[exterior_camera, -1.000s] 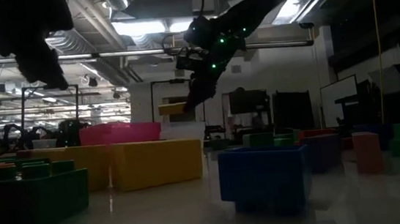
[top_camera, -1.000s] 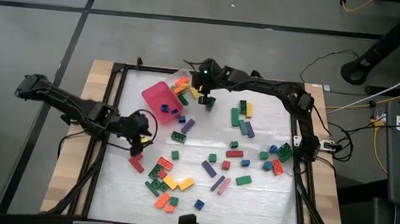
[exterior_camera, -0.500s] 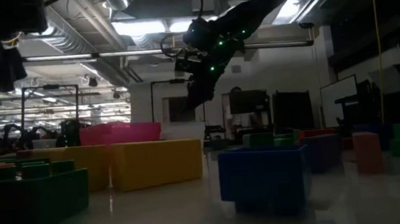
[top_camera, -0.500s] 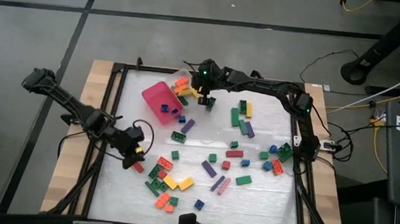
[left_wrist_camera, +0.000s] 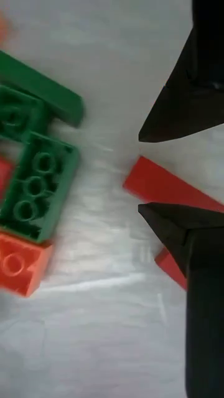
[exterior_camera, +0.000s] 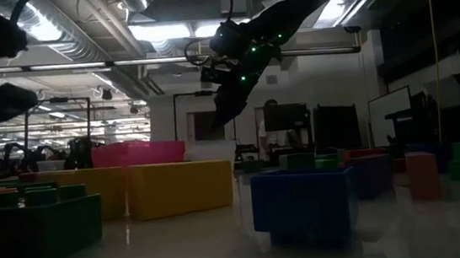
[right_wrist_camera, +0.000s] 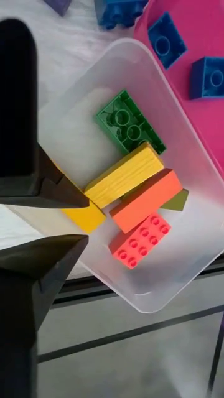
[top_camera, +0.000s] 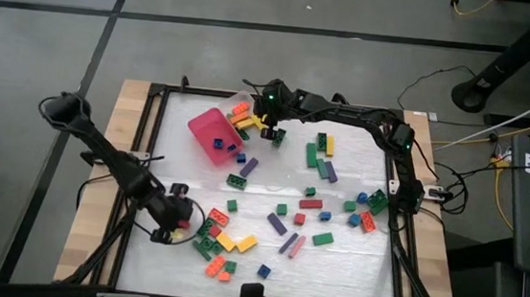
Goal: Sort blocks by size
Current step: Put the big red block into the white bin
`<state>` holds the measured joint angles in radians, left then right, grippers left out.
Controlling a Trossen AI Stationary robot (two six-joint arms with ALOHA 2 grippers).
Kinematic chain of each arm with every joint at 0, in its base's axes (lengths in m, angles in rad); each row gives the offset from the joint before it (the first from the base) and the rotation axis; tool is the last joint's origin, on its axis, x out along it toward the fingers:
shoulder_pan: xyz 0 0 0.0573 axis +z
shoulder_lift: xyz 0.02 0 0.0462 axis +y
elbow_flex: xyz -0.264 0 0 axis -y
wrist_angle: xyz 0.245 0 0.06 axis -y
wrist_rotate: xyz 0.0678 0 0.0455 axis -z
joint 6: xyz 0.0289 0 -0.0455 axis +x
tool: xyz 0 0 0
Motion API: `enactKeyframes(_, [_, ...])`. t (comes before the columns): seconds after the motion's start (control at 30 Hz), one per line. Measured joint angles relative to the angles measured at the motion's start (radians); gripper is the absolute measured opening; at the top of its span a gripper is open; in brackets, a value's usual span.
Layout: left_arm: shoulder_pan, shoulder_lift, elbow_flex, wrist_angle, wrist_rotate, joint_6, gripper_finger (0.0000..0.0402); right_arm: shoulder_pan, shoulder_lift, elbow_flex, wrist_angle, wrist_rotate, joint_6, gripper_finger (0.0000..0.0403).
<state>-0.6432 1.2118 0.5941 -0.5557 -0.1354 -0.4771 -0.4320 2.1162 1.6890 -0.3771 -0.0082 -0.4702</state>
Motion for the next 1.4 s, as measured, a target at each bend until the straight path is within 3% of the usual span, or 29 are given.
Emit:
enactKeyframes(0.4, [0.001, 0.110, 0.000, 0.002, -0.005, 0.100, 0.0156, 0.001, -0.003, 0.000, -0.026, 0.000, 0.003, 0.0081])
enactKeyframes(0.73, [0.002, 0.191, 0.003, 0.032, -0.006, 0.145, 0.0150, 0.000, -0.151, 0.001, -0.332, -0.001, 0.022, 0.0081])
enactKeyframes(0.93, [0.031, 0.194, 0.010, 0.100, 0.002, 0.076, 0.0085, 0.000, -0.283, 0.001, -0.558, -0.011, 0.022, 0.0081])
enactKeyframes(1.1, [0.088, 0.195, 0.045, 0.189, -0.025, 0.035, 0.0084, 0.000, -0.377, 0.001, -0.718, -0.050, 0.018, 0.0081])
enactKeyframes(1.23, [0.144, 0.197, 0.079, 0.285, -0.028, 0.092, 0.0084, 0.000, -0.434, 0.001, -0.807, -0.064, 0.018, 0.0081])
enactKeyframes(1.4, [0.225, 0.196, 0.154, 0.291, -0.039, 0.185, 0.0087, 0.000, -0.476, -0.011, -0.887, -0.104, 0.016, 0.0081])
